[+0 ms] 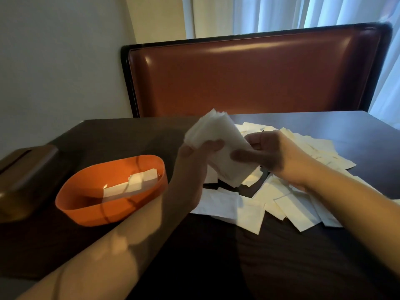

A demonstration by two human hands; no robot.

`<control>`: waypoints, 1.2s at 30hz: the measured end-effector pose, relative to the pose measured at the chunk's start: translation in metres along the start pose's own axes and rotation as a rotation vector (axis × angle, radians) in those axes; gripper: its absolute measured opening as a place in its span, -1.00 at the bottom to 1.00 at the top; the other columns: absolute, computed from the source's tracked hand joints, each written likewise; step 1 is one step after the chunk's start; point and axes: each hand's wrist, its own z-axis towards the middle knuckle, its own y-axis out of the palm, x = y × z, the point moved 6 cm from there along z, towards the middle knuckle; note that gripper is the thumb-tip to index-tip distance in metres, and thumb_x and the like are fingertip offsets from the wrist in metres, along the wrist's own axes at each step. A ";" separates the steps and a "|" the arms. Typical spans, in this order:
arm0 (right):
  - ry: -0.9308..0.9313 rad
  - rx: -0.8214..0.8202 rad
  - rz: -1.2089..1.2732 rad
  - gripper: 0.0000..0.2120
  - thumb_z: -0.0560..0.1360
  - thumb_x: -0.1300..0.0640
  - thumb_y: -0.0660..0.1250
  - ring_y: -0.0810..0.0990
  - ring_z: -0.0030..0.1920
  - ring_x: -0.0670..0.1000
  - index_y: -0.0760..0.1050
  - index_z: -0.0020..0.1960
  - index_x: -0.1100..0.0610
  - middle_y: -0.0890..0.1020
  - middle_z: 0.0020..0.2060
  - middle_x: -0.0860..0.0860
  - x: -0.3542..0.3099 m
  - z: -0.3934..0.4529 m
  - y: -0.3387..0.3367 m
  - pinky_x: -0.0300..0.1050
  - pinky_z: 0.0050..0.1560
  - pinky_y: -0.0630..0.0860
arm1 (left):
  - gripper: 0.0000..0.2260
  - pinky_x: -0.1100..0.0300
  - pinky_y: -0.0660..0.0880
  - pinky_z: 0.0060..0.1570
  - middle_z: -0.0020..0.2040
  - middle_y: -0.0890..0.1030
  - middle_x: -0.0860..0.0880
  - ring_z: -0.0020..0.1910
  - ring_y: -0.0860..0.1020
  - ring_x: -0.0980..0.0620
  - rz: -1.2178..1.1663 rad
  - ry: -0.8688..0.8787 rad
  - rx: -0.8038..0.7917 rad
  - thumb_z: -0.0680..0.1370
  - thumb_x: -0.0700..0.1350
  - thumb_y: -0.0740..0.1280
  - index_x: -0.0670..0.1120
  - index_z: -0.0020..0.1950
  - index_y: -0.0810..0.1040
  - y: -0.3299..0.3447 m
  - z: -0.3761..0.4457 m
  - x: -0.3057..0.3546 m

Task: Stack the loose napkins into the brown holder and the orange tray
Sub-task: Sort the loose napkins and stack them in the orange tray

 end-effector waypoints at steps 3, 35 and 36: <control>-0.081 0.015 -0.187 -0.92 0.46 0.06 0.50 0.54 -0.32 -0.18 0.62 -0.17 0.01 0.63 -0.33 -0.18 0.004 -0.008 0.001 -0.28 -0.30 0.44 | -0.71 0.09 0.61 0.00 0.09 0.62 -0.03 0.05 0.62 0.03 0.212 0.065 -0.055 0.52 -0.29 0.36 0.00 0.18 0.52 -0.020 -0.022 -0.003; -0.012 -0.085 -0.288 -0.55 0.26 -0.29 0.51 0.24 0.30 -0.19 0.44 0.08 -0.33 0.35 0.12 -0.42 0.057 -0.022 0.030 -0.02 0.38 0.30 | -0.67 0.18 0.59 0.03 0.15 0.53 -0.09 0.09 0.56 0.00 0.330 -0.160 -0.242 0.51 -0.31 0.33 -0.01 0.20 0.42 -0.020 -0.035 -0.044; -0.015 -0.072 -0.270 -0.60 0.28 -0.28 0.49 0.27 0.29 -0.19 0.45 0.06 -0.32 0.37 0.12 -0.39 0.056 -0.023 0.030 -0.01 0.39 0.31 | -0.69 0.17 0.59 0.05 0.14 0.56 -0.09 0.10 0.58 -0.01 0.343 -0.136 -0.234 0.54 -0.33 0.30 -0.01 0.20 0.47 -0.021 -0.035 -0.043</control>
